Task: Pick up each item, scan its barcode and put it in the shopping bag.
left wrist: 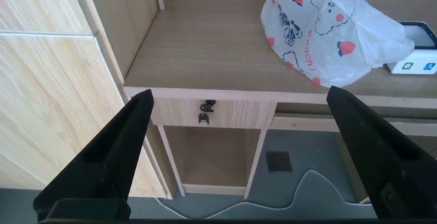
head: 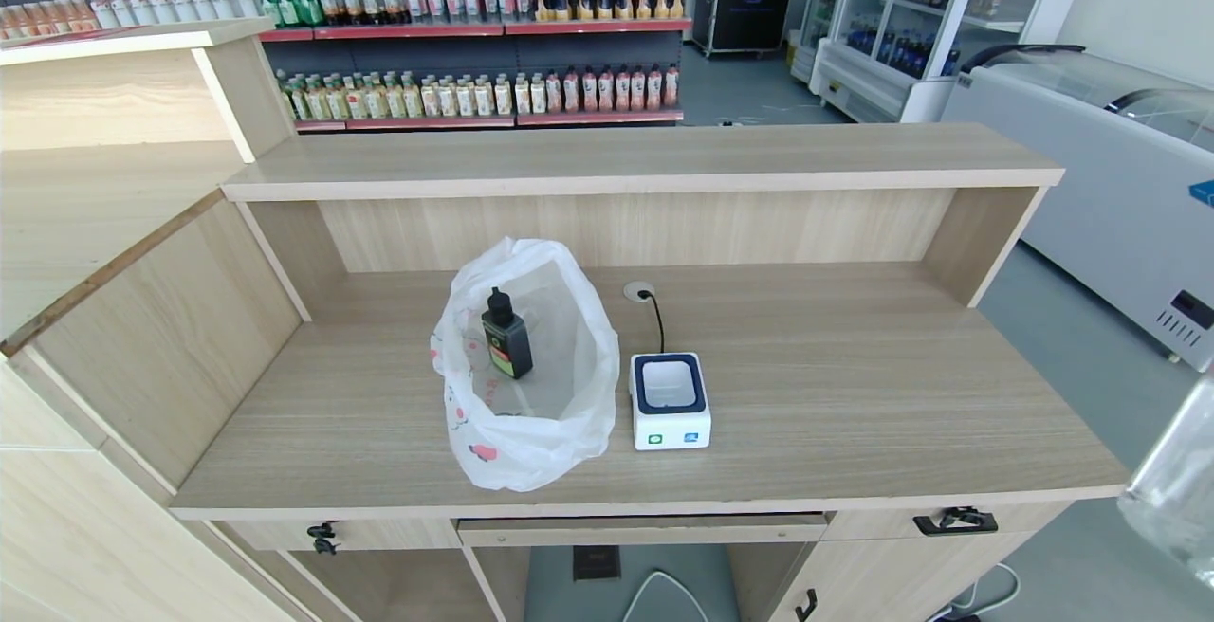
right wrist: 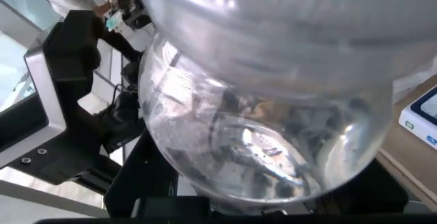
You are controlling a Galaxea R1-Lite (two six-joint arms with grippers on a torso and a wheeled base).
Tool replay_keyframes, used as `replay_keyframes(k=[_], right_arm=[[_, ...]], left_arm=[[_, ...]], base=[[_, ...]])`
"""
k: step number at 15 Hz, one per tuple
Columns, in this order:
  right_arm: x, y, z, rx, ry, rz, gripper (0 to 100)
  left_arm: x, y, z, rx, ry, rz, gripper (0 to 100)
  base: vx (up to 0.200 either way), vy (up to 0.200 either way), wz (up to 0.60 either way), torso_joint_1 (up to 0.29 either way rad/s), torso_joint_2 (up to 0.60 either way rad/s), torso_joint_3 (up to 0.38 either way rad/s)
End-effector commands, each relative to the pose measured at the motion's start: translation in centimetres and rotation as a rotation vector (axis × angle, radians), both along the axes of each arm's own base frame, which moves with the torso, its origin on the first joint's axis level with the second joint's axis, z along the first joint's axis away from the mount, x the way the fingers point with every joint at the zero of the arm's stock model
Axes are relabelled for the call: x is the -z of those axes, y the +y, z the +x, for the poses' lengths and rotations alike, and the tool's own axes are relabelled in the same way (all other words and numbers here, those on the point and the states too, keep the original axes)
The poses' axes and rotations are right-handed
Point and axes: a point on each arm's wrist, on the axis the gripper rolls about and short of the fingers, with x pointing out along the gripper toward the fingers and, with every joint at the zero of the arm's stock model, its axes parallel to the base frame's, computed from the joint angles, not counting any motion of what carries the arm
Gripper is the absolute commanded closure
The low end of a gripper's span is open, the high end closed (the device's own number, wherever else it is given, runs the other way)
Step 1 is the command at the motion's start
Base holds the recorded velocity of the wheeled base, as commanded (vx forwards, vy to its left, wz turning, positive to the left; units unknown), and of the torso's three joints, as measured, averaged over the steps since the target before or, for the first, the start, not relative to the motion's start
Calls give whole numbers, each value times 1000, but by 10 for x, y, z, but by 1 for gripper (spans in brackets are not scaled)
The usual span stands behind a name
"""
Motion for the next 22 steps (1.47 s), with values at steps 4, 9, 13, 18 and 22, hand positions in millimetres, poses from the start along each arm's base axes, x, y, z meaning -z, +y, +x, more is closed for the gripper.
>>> replay_keyframes(k=[4,9,13,18,22], right_arm=[[3,0,-7,25,-4,-11,100],[-1,5,-9,-1,-18,-6,100],[-1,8,-7,-22,-13,-9,100],[-7,9,-5,-24,-19,-4,100],[-5,12,0,-1,-11,-13,100]], left_arm=[[0,0,0,0,0,0,0],[0,0,0,0,0,0,0],[0,0,0,-1,0,0,0],[0,0,0,0,0,0,0],[0,0,0,0,0,0,0]], base=[[0,0,0,0,0,0],[0,0,0,0,0,0],[0,0,0,0,0,0],[0,0,0,0,0,0],[0,0,0,0,0,0]])
